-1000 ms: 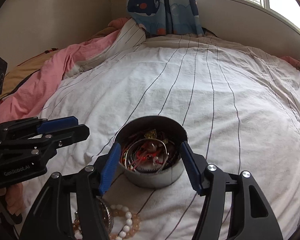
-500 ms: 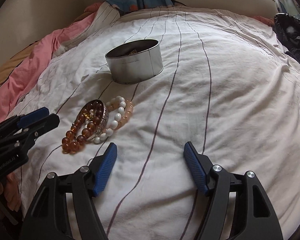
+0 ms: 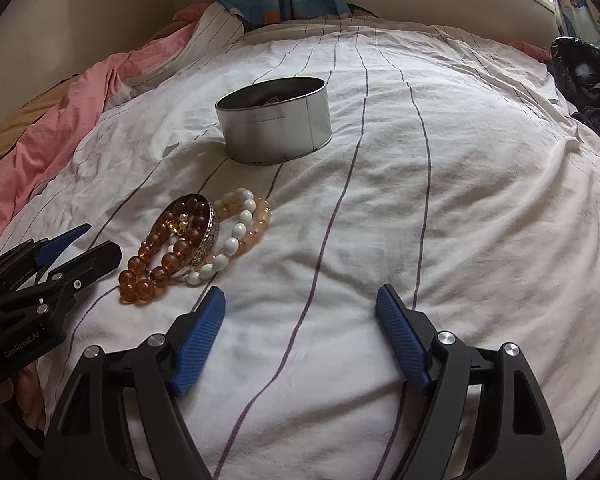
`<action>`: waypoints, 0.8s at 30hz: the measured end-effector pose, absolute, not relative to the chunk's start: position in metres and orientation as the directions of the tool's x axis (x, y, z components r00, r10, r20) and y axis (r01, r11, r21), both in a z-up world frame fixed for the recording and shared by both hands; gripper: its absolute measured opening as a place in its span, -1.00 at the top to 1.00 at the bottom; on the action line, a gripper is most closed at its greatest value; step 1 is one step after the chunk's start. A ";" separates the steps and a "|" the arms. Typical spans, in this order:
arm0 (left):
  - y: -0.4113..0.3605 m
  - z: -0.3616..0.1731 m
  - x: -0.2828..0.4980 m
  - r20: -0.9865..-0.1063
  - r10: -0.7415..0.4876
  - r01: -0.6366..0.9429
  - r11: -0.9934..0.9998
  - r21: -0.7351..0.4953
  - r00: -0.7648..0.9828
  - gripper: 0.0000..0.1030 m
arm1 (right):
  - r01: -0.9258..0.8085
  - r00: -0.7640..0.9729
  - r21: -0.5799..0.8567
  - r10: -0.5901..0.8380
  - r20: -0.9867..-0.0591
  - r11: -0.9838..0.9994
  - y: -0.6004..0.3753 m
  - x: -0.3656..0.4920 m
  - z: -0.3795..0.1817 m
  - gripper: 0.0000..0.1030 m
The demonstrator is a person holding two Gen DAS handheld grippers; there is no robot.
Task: Organize jewelry
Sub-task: 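Move both open tools back to the amber and white bead bracelets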
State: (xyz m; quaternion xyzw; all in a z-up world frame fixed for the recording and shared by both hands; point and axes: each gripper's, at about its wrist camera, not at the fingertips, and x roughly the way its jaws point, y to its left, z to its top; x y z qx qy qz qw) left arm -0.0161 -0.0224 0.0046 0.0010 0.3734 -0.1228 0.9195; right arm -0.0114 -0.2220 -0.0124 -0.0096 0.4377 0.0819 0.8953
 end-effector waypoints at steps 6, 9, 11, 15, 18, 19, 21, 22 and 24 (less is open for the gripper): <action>-0.023 0.004 -0.016 -0.688 -0.224 0.228 0.970 -0.088 0.691 0.00 | -0.155 0.603 0.054 0.138 -0.785 0.986 -0.222 -0.011 -0.012 -0.50; -0.023 0.004 -0.016 -0.687 -0.225 0.227 0.970 -0.089 0.691 -0.02 | -0.156 0.603 0.054 0.138 -0.786 0.986 -0.222 -0.011 -0.012 -0.50; -0.023 0.004 -0.016 -0.687 -0.224 0.227 0.970 -0.088 0.691 -0.02 | -0.155 0.603 0.054 0.138 -0.785 0.986 -0.221 -0.012 -0.012 -0.51; -0.024 0.004 -0.016 -0.688 -0.222 0.228 0.970 -0.084 0.691 -0.04 | -0.155 0.604 0.054 0.138 -0.785 0.986 -0.221 -0.012 -0.012 -0.52; -0.026 0.003 -0.016 -0.689 -0.220 0.228 0.970 -0.081 0.690 -0.05 | -0.155 0.604 0.054 0.138 -0.785 0.986 -0.221 -0.012 -0.012 -0.52; -0.026 0.003 -0.016 -0.689 -0.220 0.229 0.970 -0.080 0.690 -0.05 | -0.155 0.605 0.054 0.138 -0.785 0.986 -0.221 -0.012 -0.012 -0.52; -0.026 0.003 -0.016 -0.690 -0.219 0.229 0.970 -0.078 0.690 -0.06 | -0.155 0.605 0.053 0.137 -0.784 0.986 -0.220 -0.012 -0.012 -0.52; -0.027 0.002 -0.016 -0.690 -0.218 0.230 0.970 -0.077 0.690 -0.06 | -0.155 0.605 0.052 0.136 -0.784 0.986 -0.220 -0.012 -0.012 -0.52; -0.027 0.002 -0.016 -0.691 -0.216 0.230 0.970 -0.074 0.690 -0.07 | -0.156 0.605 0.052 0.137 -0.784 0.986 -0.220 -0.012 -0.011 -0.53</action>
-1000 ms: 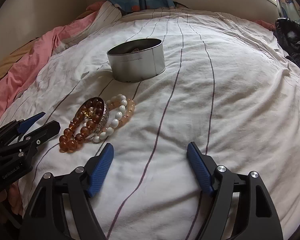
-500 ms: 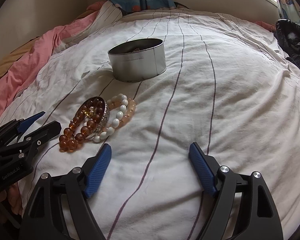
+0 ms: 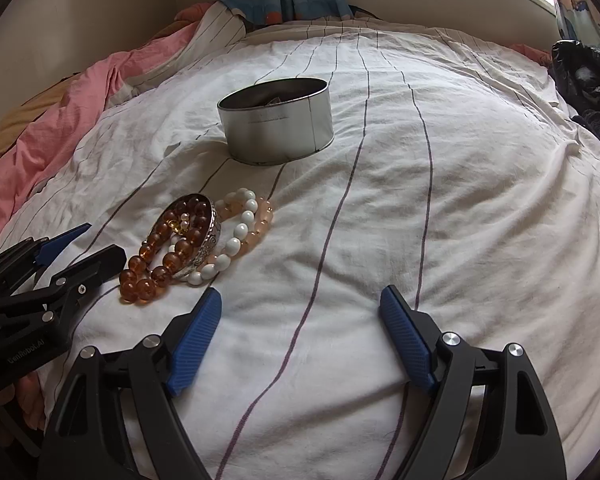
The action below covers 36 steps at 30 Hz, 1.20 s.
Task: Organize jewelry
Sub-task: 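Move both open tools back to the amber and white bead bracelets, then grasp the amber bead bracelet with the left tool while the right tool grasps the white bead bracelet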
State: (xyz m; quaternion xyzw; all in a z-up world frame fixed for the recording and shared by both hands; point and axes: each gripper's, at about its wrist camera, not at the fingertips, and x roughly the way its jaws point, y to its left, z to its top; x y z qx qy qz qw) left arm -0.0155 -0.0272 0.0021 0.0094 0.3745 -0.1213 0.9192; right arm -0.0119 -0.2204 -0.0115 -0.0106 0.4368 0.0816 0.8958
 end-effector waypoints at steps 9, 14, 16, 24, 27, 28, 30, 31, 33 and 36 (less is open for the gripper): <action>-0.028 0.002 -0.016 -0.692 -0.210 0.231 0.971 -0.064 0.690 -0.09 | -0.155 0.606 0.053 0.137 -0.783 0.986 -0.220 -0.012 -0.011 -0.54; -0.026 0.004 -0.017 -0.685 -0.214 0.228 0.971 -0.072 0.697 -0.09 | -0.137 0.656 0.087 0.156 -0.738 0.987 -0.223 -0.011 -0.001 -0.55; -0.026 0.004 -0.018 -0.682 -0.214 0.229 0.971 -0.070 0.699 -0.10 | -0.121 0.663 0.076 0.138 -0.736 0.990 -0.222 -0.004 0.001 -0.55; -0.028 0.002 -0.017 -0.691 -0.206 0.234 0.971 -0.056 0.693 -0.15 | -0.115 0.639 -0.002 0.072 -0.766 0.993 -0.213 0.022 -0.002 -0.56; -0.029 0.002 -0.016 -0.693 -0.203 0.235 0.971 -0.050 0.691 -0.16 | -0.124 0.621 -0.036 0.050 -0.783 0.992 -0.209 0.029 -0.006 -0.56; -0.030 0.002 -0.016 -0.694 -0.204 0.236 0.970 -0.051 0.690 -0.16 | -0.108 0.620 -0.070 0.012 -0.785 0.992 -0.210 0.030 -0.006 -0.56; -0.029 0.002 -0.016 -0.695 -0.208 0.237 0.970 -0.056 0.688 -0.16 | -0.024 0.638 -0.117 -0.075 -0.766 0.993 -0.223 0.026 -0.001 -0.55; -0.029 0.002 -0.016 -0.695 -0.210 0.237 0.970 -0.058 0.688 -0.16 | 0.014 0.639 -0.122 -0.103 -0.762 0.992 -0.234 0.022 0.002 -0.55; -0.029 0.002 -0.016 -0.693 -0.208 0.238 0.970 -0.055 0.690 -0.16 | 0.057 0.632 -0.111 -0.122 -0.765 0.992 -0.254 0.013 0.006 -0.55; -0.031 0.008 -0.024 -0.658 -0.195 0.240 0.971 -0.022 0.727 -0.16 | 0.078 0.640 -0.069 -0.103 -0.761 0.995 -0.273 0.002 0.013 -0.54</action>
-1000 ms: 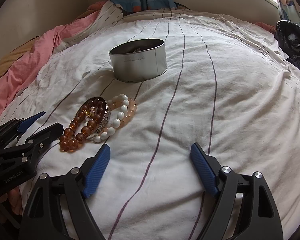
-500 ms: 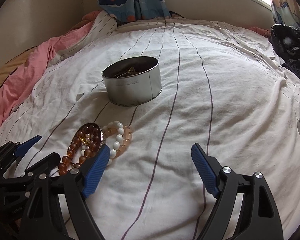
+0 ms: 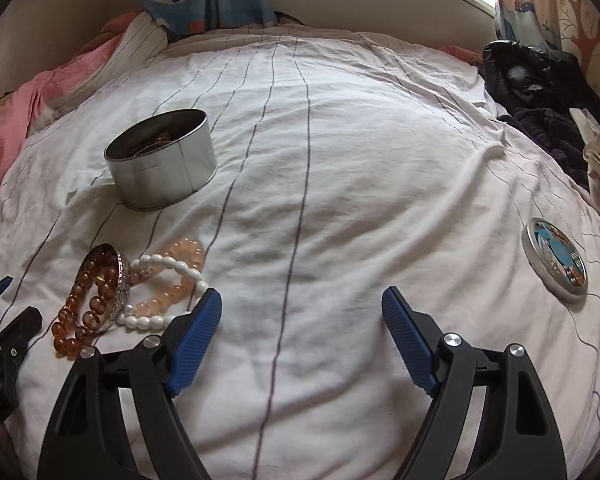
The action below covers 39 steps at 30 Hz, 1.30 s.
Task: Organize jewelry
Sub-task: 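Grasp the amber bead bracelet with the left tool while the right tool grasps the white bead bracelet, then lift both bead bracelets and carry them toward the silver tin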
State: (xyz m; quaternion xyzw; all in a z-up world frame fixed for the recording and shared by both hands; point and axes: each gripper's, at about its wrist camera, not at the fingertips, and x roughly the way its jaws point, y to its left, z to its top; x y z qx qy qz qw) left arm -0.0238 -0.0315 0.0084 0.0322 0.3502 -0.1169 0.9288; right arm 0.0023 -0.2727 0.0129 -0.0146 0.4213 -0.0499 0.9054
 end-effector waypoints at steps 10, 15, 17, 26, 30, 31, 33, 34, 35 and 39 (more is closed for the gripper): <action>-0.098 0.019 -0.023 -0.710 -0.300 0.457 0.889 0.036 0.638 -0.16 | 0.003 0.637 0.034 0.024 -0.770 0.999 -0.261 0.005 0.007 -0.55; -0.086 0.007 -0.002 -0.765 -0.342 0.405 0.907 -0.117 0.545 0.59 | 0.010 0.633 0.073 0.051 -0.773 0.997 -0.267 0.007 0.006 -0.55; -0.075 0.014 -0.007 -0.747 -0.348 0.395 0.910 -0.125 0.567 0.79 | 0.002 0.633 0.066 0.050 -0.773 0.998 -0.265 0.007 0.006 -0.55; -0.039 0.016 -0.014 -0.749 -0.271 0.334 0.940 -0.070 0.604 0.79 | -0.097 0.618 0.063 0.110 -0.779 0.993 -0.248 0.006 0.002 -0.13; -0.035 0.004 -0.013 -0.747 -0.268 0.316 0.945 -0.081 0.609 0.78 | -0.141 0.599 0.100 0.166 -0.783 0.985 -0.245 0.005 0.000 0.86; -0.035 0.004 -0.013 -0.744 -0.271 0.314 0.946 -0.086 0.611 0.78 | -0.145 0.605 0.105 0.172 -0.777 0.984 -0.244 0.002 0.002 0.93; -0.034 0.004 -0.013 -0.740 -0.276 0.318 0.944 -0.088 0.613 0.76 | -0.155 0.626 0.138 0.205 -0.752 0.978 -0.247 -0.002 0.009 0.95; -0.034 0.003 -0.013 -0.739 -0.280 0.320 0.943 -0.092 0.613 0.75 | -0.161 0.640 0.161 0.227 -0.734 0.974 -0.249 -0.004 0.013 0.95; -0.033 0.003 -0.013 -0.737 -0.285 0.320 0.942 -0.097 0.613 0.74 | -0.165 0.652 0.180 0.244 -0.718 0.970 -0.251 -0.006 0.017 0.95; -0.033 0.002 -0.011 -0.735 -0.295 0.318 0.941 -0.114 0.610 0.61 | -0.130 0.656 0.161 0.207 -0.726 0.978 -0.252 0.006 0.015 0.47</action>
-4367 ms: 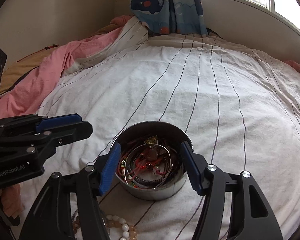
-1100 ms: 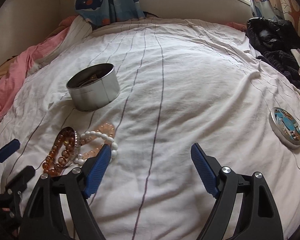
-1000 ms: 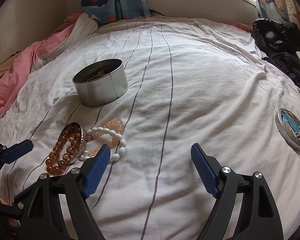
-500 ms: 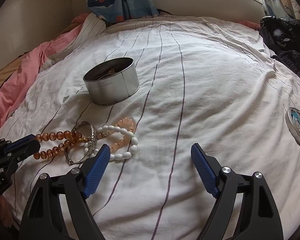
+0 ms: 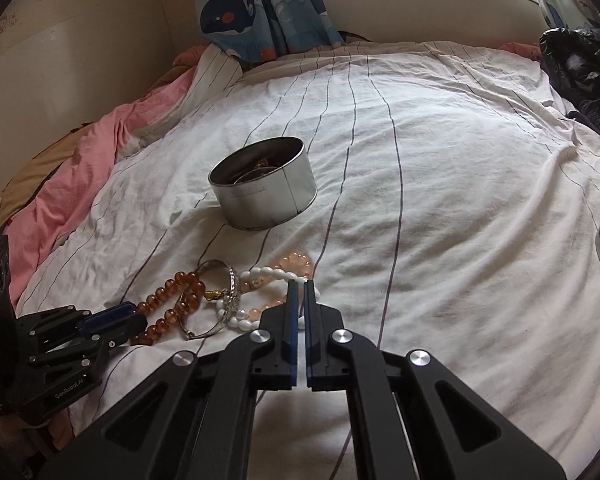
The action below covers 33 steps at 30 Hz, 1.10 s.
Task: Organize jewelry
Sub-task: 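Lift both bead bracelets and carry them toward the silver tin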
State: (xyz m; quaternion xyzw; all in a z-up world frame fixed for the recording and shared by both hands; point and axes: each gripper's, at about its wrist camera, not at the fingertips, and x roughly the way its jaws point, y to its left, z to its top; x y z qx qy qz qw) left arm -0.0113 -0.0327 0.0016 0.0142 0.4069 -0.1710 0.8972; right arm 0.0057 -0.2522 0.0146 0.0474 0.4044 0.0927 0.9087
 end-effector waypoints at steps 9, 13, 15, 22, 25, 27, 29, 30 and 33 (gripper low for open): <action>-0.037 0.002 -0.011 -0.735 -0.299 0.326 0.939 -0.112 0.609 0.57 | -0.150 0.626 0.162 0.220 -0.748 0.975 -0.249 0.006 0.011 0.84; -0.036 0.006 -0.014 -0.727 -0.302 0.332 0.937 -0.108 0.617 0.79 | -0.158 0.682 0.257 0.294 -0.670 0.953 -0.266 -0.013 0.032 0.84; -0.036 0.012 -0.016 -0.715 -0.309 0.335 0.936 -0.110 0.627 0.79 | -0.174 0.716 0.300 0.330 -0.616 0.938 -0.272 -0.018 0.043 0.84; -0.037 0.042 -0.024 -0.656 -0.348 0.363 0.924 -0.119 0.670 0.79 | -0.238 0.757 0.397 0.425 -0.496 0.886 -0.278 -0.027 0.062 0.84; -0.039 0.046 -0.023 -0.654 -0.349 0.370 0.922 -0.113 0.672 0.79 | -0.258 0.742 0.506 0.504 -0.441 0.823 -0.288 -0.025 0.060 0.84; -0.041 0.043 -0.020 -0.660 -0.346 0.369 0.923 -0.112 0.666 0.79 | -0.241 0.736 0.494 0.489 -0.468 0.836 -0.289 -0.022 0.059 0.84; -0.041 0.039 -0.019 -0.671 -0.343 0.367 0.923 -0.112 0.657 0.79 | -0.214 0.721 0.494 0.477 -0.502 0.843 -0.288 -0.018 0.052 0.84; -0.041 0.037 -0.019 -0.674 -0.343 0.367 0.923 -0.114 0.654 0.79 | -0.212 0.714 0.511 0.489 -0.501 0.833 -0.289 -0.017 0.049 0.84; -0.040 0.036 -0.020 -0.671 -0.349 0.364 0.923 -0.125 0.654 0.79 | -0.229 0.717 0.511 0.499 -0.487 0.828 -0.288 -0.019 0.052 0.84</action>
